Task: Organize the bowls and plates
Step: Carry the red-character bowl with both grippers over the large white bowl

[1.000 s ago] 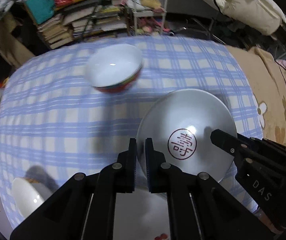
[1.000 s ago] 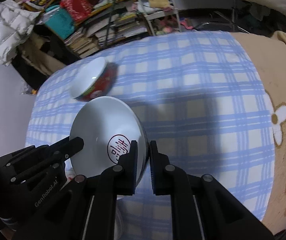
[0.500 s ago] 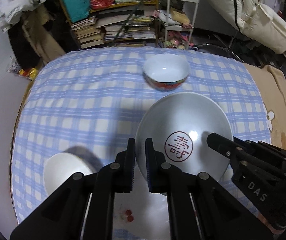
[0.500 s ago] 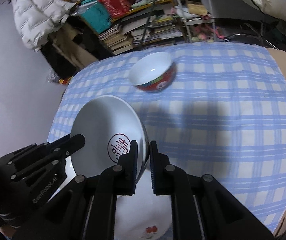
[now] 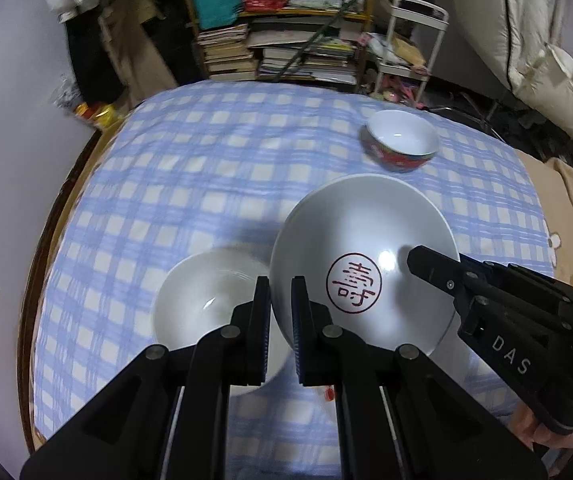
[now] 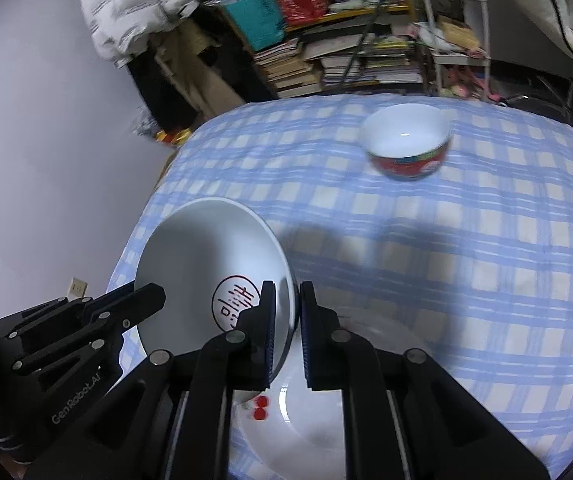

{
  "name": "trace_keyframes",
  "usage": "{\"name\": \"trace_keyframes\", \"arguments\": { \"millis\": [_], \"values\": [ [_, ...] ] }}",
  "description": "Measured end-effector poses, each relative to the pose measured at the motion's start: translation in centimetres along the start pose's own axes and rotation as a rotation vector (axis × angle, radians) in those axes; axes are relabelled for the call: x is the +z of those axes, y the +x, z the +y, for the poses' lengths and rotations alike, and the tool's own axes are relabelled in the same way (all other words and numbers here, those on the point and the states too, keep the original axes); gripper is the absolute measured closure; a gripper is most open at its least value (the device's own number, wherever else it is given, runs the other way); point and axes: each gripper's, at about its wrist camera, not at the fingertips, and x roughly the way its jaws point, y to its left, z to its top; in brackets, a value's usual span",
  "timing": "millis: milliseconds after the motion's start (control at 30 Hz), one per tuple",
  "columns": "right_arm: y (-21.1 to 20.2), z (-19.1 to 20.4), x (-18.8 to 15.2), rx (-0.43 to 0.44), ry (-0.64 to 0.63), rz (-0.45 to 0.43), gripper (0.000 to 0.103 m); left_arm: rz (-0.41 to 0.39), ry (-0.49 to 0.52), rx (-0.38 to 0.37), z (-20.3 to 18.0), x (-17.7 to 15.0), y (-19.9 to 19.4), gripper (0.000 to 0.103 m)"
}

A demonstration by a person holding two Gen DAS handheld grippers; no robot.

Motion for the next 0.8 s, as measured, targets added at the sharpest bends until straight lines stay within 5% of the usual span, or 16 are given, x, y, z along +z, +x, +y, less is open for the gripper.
{"name": "trace_keyframes", "arguments": {
  "millis": [800],
  "values": [
    [6.2, 7.6, -2.0, 0.024, -0.238, 0.051, 0.09, 0.034, -0.196, -0.012, 8.4, -5.0, 2.6, 0.094]
  ]
}}
